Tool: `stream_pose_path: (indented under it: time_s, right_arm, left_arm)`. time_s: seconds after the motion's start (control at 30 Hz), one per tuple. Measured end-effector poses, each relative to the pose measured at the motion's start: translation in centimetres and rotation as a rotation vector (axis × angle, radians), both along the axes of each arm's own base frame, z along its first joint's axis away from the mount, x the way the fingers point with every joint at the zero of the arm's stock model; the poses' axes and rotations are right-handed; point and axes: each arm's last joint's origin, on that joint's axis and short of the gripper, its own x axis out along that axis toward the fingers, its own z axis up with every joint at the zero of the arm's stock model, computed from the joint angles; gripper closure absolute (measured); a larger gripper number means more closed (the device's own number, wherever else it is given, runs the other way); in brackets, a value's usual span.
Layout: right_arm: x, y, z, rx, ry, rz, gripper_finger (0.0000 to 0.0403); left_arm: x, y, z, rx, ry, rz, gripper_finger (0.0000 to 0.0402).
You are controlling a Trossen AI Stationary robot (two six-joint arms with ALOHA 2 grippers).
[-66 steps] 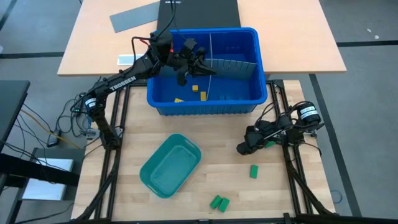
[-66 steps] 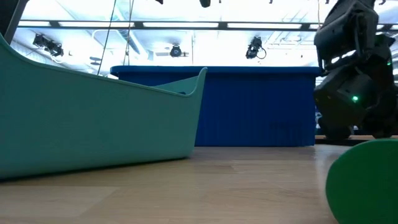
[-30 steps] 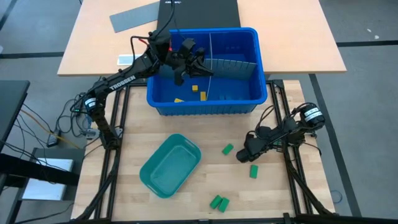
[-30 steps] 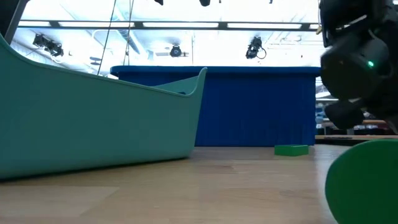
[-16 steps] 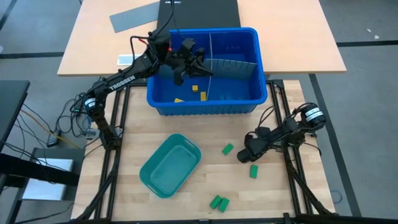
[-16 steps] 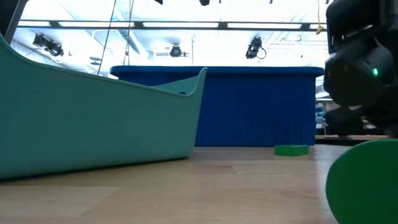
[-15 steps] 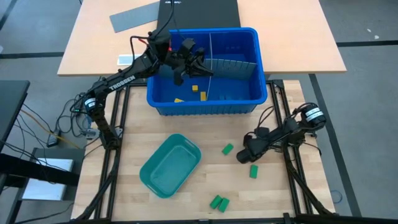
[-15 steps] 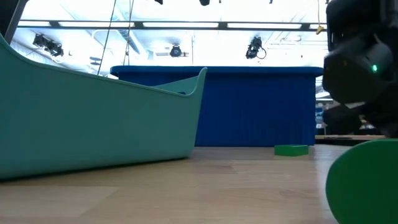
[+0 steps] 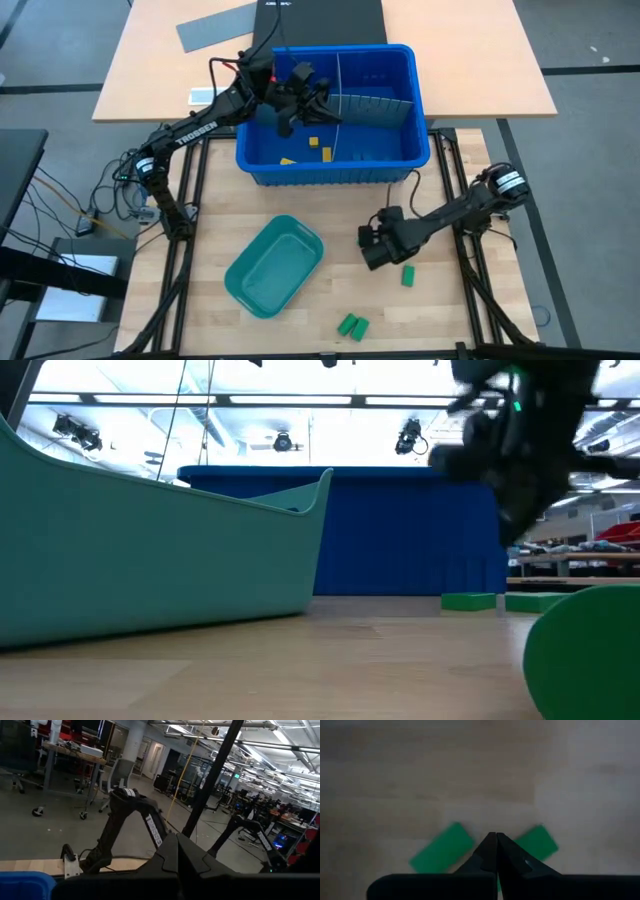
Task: Sort Items/Unsort Items
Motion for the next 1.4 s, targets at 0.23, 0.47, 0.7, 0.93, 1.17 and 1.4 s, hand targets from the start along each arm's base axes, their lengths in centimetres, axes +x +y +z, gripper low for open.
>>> stream_pose_path:
  time_s: [0.23,0.47,0.7,0.93,1.17,1.4]
  right_arm:
    - [0.9,-2.8,6.0,-0.043,0.039,0.478,0.0401]
    - [1.0,-6.3,10.0,0.057,-0.113,1.323,0.0401]
    - [0.0,-7.8,8.0,0.1,0.184,1.704,0.0374]
    - [0.4,-6.9,3.6,0.238,0.309,1.957,0.0298]
    - [-0.2,-6.4,-0.9,0.175,0.363,1.986,0.0229]
    - [-1.2,-6.6,-3.1,0.167,0.389,1.975,0.0191]
  left_arm:
    - [-0.5,-0.3,0.4,0.022,-0.007,-0.07,0.0401]
    - [-0.7,-0.2,0.4,0.037,-0.012,-0.081,0.0401]
    - [-0.6,-0.3,0.4,0.045,-0.02,-0.061,0.0401]
    - [-0.6,-0.2,0.4,0.064,-0.034,-0.038,0.0401]
    - [-0.6,-0.2,0.3,0.055,-0.019,-0.039,0.0401]
    - [-0.5,-0.2,-0.2,0.028,0.03,-0.047,0.0401]
